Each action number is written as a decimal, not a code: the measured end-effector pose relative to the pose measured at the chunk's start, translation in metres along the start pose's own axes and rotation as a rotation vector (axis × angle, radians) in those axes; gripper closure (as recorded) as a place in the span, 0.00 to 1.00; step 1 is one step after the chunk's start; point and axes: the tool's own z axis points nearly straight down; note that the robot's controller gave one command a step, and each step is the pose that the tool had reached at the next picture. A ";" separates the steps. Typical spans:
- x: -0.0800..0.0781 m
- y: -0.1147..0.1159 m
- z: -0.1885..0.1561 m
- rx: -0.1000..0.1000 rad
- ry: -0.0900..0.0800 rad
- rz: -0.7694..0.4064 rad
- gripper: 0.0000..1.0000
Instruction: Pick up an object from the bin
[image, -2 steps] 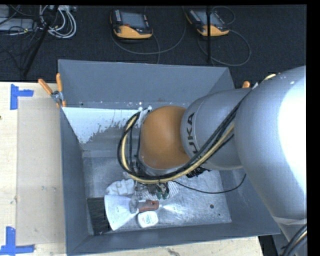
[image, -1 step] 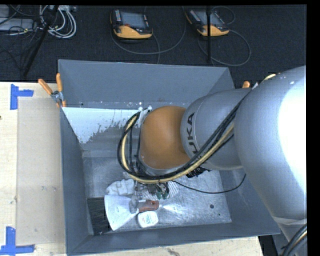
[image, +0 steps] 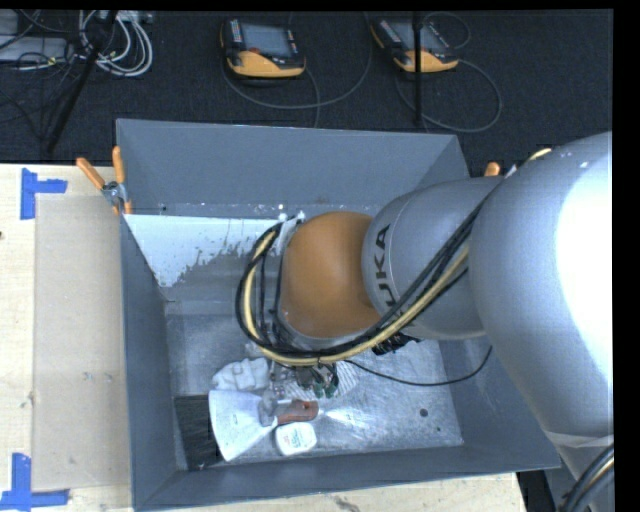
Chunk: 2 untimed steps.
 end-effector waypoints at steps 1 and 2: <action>0.001 0.002 -0.002 0.005 0.000 -0.002 1.00; 0.001 0.002 -0.002 0.004 0.000 0.000 1.00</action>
Offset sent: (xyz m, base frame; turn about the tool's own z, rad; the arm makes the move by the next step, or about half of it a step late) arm 0.0000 0.0000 0.0000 0.0000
